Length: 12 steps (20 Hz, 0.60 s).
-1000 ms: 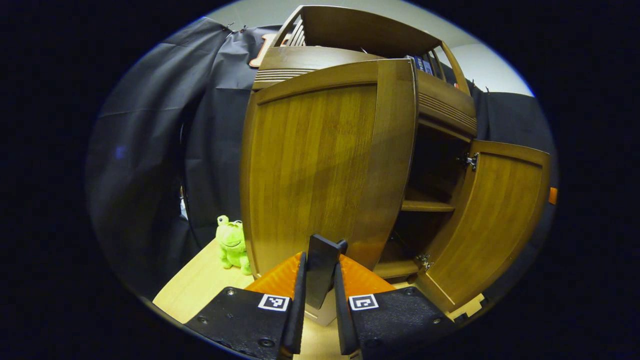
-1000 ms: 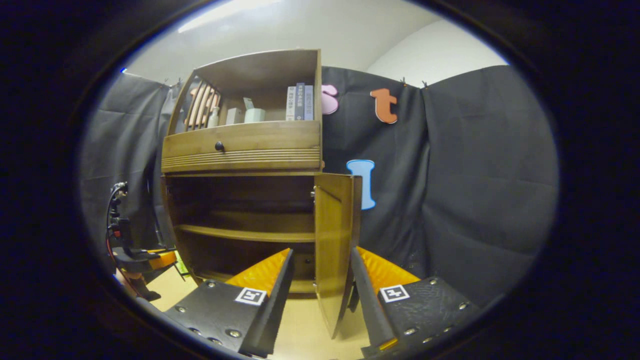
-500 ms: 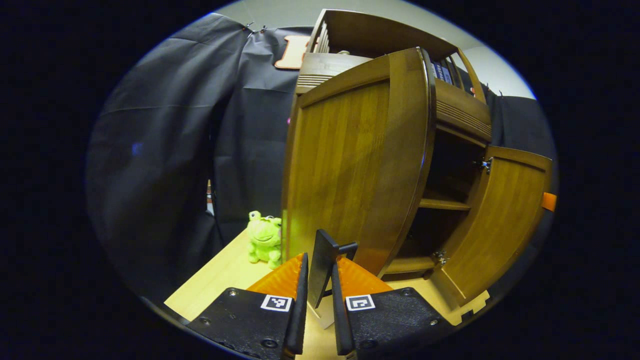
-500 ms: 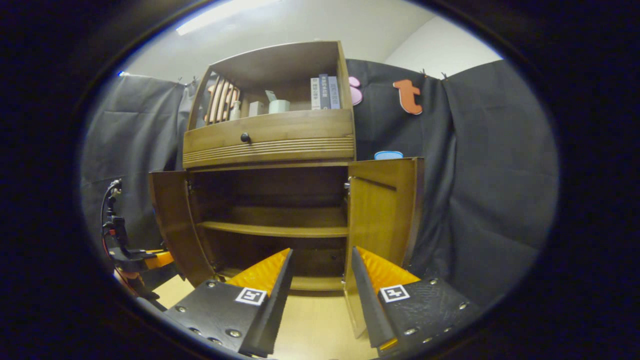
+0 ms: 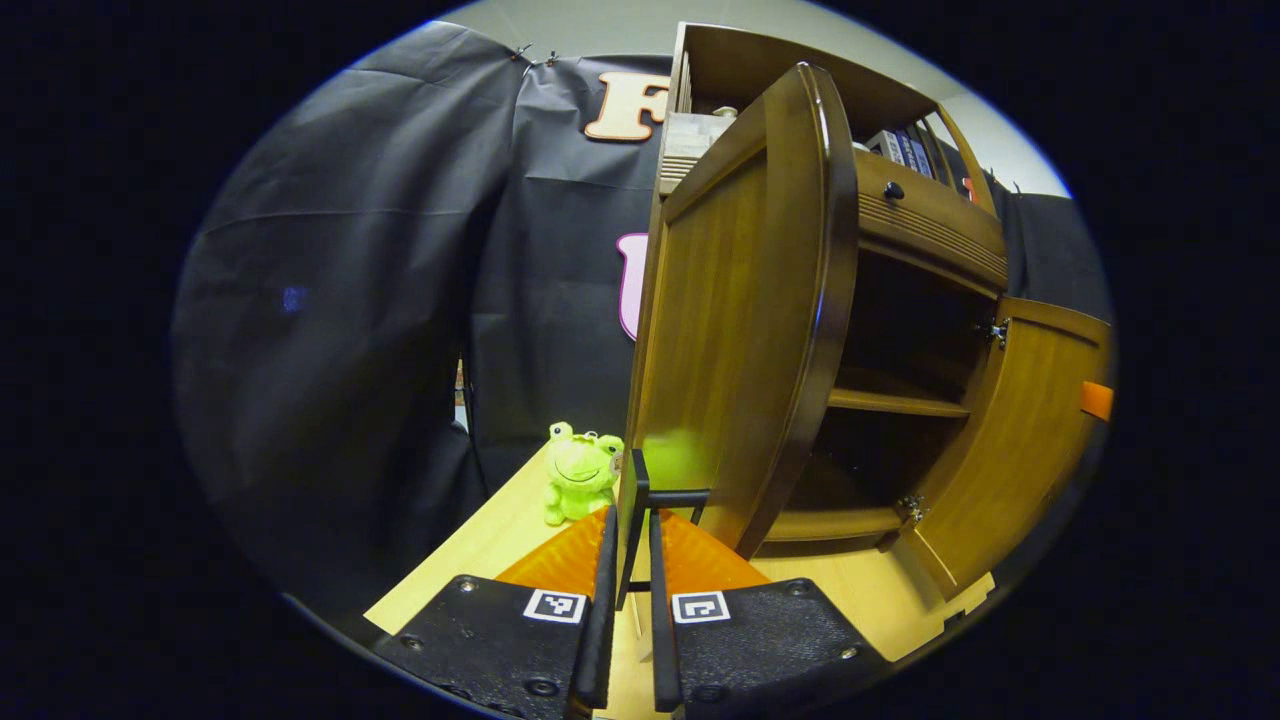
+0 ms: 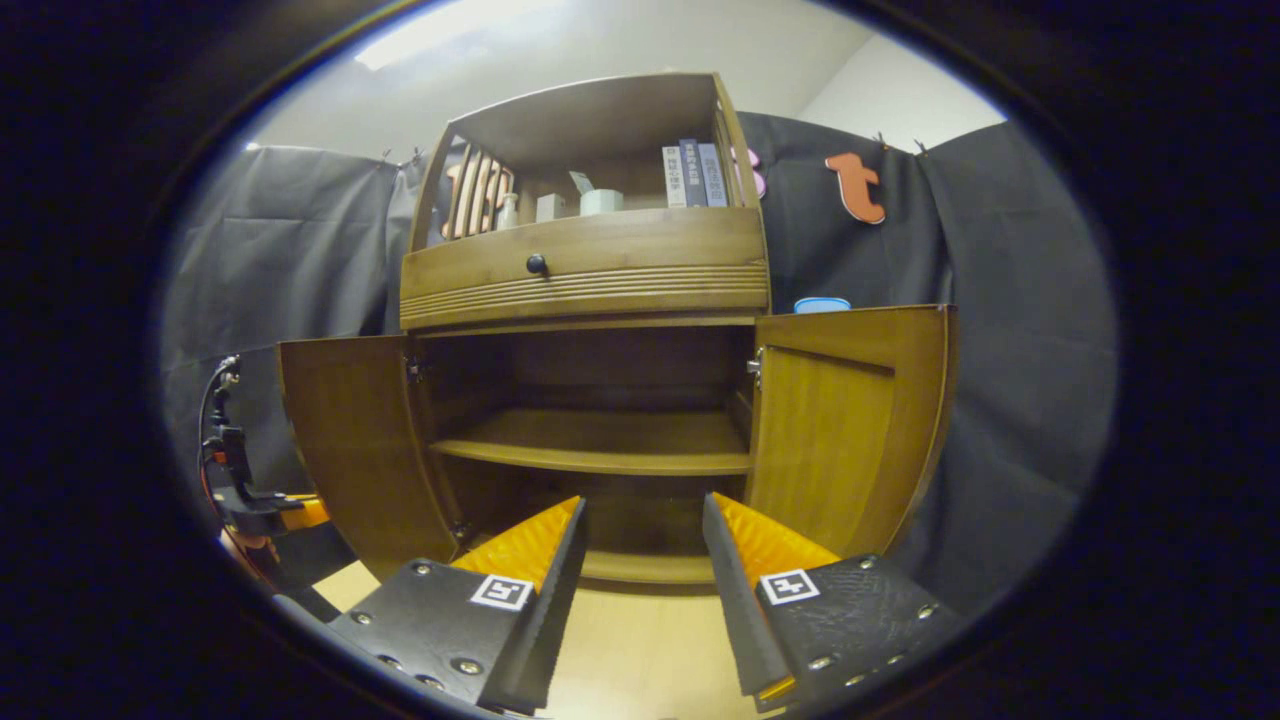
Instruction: Open the right door of the double-door shoe cabinet with the right hand, and open the left door with the left hand.
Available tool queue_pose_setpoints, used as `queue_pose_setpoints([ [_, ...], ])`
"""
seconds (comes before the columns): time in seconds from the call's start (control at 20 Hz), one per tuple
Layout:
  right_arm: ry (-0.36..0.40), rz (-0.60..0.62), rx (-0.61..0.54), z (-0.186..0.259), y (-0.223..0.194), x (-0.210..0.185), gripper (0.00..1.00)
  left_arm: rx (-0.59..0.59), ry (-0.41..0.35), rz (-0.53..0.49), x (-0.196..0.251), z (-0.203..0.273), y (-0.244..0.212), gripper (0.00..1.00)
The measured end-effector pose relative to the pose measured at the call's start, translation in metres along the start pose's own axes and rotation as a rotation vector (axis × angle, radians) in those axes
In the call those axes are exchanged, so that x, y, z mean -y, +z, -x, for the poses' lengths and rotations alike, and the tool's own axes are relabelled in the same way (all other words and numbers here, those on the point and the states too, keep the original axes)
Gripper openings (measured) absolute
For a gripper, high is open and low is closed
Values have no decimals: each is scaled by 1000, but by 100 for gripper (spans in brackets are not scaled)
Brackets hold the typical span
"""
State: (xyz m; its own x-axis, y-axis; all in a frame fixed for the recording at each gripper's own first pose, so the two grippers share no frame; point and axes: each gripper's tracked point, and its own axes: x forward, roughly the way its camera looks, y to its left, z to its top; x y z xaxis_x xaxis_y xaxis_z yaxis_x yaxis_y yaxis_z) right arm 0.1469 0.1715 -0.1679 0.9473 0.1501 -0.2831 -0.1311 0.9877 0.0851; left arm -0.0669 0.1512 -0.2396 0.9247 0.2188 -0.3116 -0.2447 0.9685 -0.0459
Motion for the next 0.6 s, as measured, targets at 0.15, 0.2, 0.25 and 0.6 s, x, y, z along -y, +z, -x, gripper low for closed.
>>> queue_pose_setpoints([
  [0.15, 3, -7, -6, -3, -3, -3, 68, 1, -1, 1, -9, 0, 0, 18],
  [0.2, 3, -12, -8, -4, -5, -5, 68, 1, -1, 0, -12, 1, 0, 18],
  [0.25, 3, -19, -9, -5, -5, -6, 68, 0, -4, 0, -13, 1, 0, 18],
  [0.6, -1, -24, -15, -11, -9, -8, 68, 0, 15, 21, -32, 1, 1, 18],
])
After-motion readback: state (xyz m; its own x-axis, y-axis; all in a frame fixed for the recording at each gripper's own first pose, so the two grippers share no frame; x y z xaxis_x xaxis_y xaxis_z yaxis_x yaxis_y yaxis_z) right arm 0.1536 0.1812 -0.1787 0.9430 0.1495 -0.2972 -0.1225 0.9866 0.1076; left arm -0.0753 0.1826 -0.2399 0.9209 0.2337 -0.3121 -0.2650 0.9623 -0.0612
